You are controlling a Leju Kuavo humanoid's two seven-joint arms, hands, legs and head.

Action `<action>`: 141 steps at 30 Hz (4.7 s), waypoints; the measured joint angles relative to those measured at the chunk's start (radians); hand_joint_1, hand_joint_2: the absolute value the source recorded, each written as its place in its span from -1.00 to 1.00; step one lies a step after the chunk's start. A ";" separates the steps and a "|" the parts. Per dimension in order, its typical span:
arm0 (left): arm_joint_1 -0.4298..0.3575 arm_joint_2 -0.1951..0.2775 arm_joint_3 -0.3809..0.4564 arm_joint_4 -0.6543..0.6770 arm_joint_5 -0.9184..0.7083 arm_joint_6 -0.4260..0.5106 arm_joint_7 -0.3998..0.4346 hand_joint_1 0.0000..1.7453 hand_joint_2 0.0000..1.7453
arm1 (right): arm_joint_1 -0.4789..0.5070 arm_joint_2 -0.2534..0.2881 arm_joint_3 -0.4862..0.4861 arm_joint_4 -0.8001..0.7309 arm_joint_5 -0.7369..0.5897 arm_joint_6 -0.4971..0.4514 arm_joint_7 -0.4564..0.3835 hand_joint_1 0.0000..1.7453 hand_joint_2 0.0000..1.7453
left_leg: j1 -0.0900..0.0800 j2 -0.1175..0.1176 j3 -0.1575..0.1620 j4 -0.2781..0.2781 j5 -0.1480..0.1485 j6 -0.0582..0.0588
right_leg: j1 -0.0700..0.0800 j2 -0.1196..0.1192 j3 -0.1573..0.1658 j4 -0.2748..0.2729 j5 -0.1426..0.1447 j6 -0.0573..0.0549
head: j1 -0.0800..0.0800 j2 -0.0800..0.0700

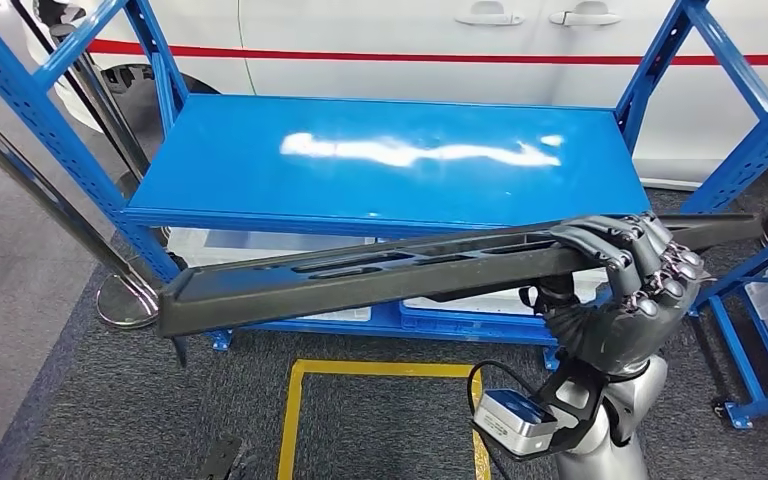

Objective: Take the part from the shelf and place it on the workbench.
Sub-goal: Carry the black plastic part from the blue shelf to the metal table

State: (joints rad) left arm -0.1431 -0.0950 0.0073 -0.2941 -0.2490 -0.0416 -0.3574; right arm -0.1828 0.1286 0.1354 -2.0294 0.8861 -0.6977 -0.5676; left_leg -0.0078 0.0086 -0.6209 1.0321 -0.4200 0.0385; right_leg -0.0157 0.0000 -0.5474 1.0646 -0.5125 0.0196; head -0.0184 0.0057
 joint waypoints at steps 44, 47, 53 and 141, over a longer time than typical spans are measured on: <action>0.017 -0.004 -0.005 0.000 0.030 0.002 -0.013 -1.00 1.00 | 0.025 0.025 -0.001 -0.017 -0.007 0.000 -0.015 1.00 1.00 | 0.019 -0.004 0.023 0.124 -0.105 -0.054 | 0.002 -0.007 -0.077 -0.037 0.086 -0.042 | 0.000 0.000; 0.014 -0.004 -0.005 0.000 0.031 0.002 -0.014 -1.00 1.00 | 0.024 0.026 -0.001 -0.017 -0.008 0.000 -0.016 1.00 1.00 | 0.012 -0.006 0.121 -0.033 -0.082 -0.042 | 0.002 -0.008 -0.086 -0.037 0.102 -0.026 | 0.000 0.000; 0.013 -0.005 -0.005 0.000 0.032 0.002 -0.014 -1.00 1.00 | 0.024 0.027 -0.001 -0.017 -0.012 0.000 -0.017 1.00 1.00 | 0.013 0.001 0.104 -0.059 -0.042 -0.001 | 0.002 -0.002 -0.128 0.058 0.024 0.003 | 0.000 0.000; 0.000 -0.002 -0.087 -0.001 0.058 0.067 0.046 -1.00 1.00 | 0.158 0.088 -0.238 -0.085 -0.186 0.001 -0.121 1.00 1.00 | -0.025 0.001 0.154 -0.056 -0.099 0.009 | 0.007 -0.012 -0.116 -0.025 0.127 -0.038 | 0.000 0.000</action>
State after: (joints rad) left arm -0.1427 -0.0973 -0.0801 -0.2949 -0.1911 0.0250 -0.3110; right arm -0.0251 0.2171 -0.1024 -2.1145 0.6998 -0.6966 -0.6882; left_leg -0.0331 0.0100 -0.4670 0.9764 -0.5186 0.0475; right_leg -0.0089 -0.0121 -0.6636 1.0394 -0.3854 -0.0182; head -0.0185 0.0057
